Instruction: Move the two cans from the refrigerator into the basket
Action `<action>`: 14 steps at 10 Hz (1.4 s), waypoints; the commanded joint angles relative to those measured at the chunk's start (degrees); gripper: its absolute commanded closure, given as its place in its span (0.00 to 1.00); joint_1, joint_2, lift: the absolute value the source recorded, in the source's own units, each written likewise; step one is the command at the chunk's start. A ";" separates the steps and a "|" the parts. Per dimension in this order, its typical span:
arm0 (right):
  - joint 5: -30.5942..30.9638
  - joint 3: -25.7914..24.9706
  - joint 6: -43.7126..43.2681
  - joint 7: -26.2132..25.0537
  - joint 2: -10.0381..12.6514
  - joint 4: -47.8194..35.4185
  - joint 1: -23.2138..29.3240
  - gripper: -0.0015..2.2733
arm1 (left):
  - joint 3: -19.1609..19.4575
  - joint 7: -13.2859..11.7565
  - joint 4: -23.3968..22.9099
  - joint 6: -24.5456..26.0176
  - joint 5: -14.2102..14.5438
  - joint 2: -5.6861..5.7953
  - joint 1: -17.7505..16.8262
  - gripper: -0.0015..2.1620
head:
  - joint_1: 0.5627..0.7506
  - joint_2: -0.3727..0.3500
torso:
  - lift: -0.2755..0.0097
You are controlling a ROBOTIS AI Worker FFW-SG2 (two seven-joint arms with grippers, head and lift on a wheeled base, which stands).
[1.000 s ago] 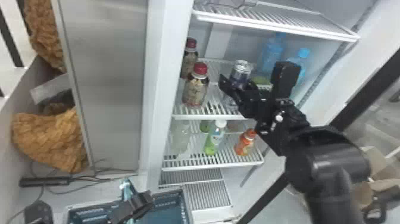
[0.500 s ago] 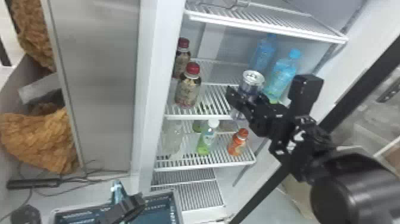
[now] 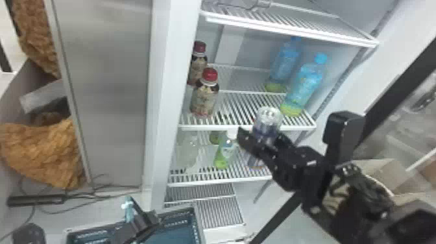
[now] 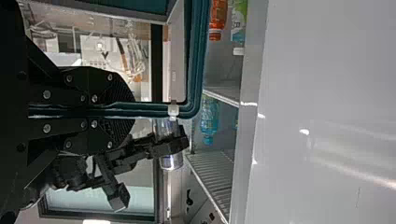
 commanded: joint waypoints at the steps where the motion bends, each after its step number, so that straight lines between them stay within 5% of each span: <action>1: -2.36 0.66 1.56 0.08 0.74 -2.25 3.50 0.56 | -0.02 0.00 0.00 0.00 0.00 -0.02 0.00 0.55 | 0.70 0.03 | 0.86; 8: -6.93 4.66 7.18 4.30 4.52 -0.70 10.25 0.56 | -0.14 0.09 0.00 0.00 0.00 -0.28 0.00 0.55 | 0.70 0.14 | 0.86; 14: -7.50 10.60 9.71 7.37 5.40 8.30 9.69 0.56 | -0.25 0.09 0.00 0.00 0.00 -0.46 0.00 0.55 | 0.70 0.23 | 0.86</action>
